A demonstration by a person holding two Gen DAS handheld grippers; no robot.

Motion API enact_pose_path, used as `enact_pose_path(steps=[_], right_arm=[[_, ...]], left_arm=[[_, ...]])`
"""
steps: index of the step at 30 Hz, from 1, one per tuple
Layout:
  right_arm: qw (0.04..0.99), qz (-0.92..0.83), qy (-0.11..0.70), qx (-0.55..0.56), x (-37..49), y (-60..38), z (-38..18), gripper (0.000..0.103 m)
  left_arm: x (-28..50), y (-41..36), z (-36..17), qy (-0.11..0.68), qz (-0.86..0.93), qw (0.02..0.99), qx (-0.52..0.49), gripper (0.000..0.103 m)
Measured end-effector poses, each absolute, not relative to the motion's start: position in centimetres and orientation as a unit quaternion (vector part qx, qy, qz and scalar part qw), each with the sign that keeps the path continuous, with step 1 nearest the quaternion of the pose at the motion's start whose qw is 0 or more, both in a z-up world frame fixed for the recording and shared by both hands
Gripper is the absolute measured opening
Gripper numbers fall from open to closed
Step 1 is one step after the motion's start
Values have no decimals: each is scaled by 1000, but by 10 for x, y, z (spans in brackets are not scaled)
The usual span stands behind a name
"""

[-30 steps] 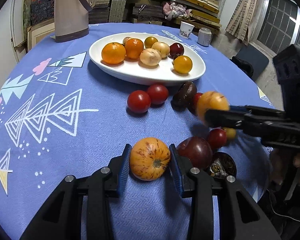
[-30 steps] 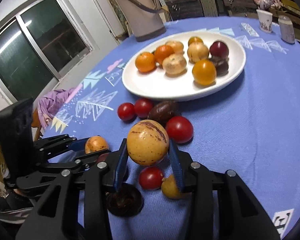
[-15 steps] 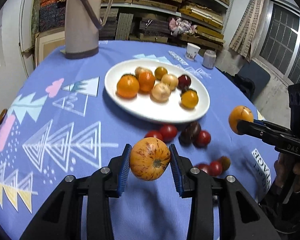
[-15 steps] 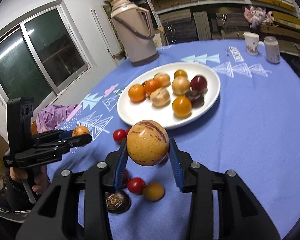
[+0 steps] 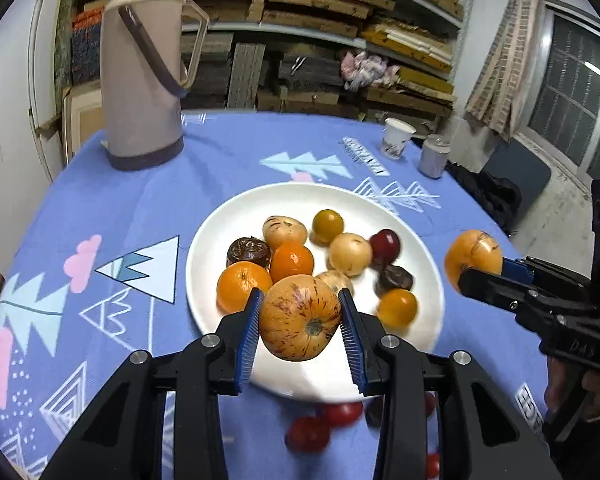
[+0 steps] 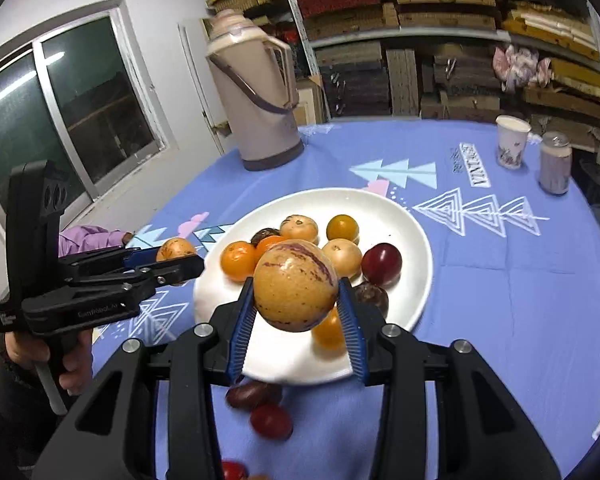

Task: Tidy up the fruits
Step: 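Lift both held fruits and carry them over the white plate, then lower both fruits onto the plate and open both tools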

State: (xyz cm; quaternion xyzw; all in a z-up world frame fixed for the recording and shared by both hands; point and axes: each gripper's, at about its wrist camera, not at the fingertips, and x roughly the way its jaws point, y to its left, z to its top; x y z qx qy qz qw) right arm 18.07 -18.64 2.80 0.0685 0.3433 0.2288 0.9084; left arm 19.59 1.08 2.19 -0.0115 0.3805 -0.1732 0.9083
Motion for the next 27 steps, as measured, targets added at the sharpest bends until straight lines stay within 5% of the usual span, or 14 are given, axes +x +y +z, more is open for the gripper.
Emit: enact_pose_path(steps=[19,22,24,27], right_arm=[[892,202,403,40,254,-158,-29,46],[898,198,391,39,247,-163,-22,46],[899,198,388,41,243,-167,-18,46],[902,198,381,51,232,-174,-11,52]], left_arm=[[245,-5,-17,427,-172,888,-23,39],[243,-2,-11,426,-172,888,-34,56],[239,1,-5,415,-163,894,-35,78],[229,2,3,399,-149,904,-23,79]])
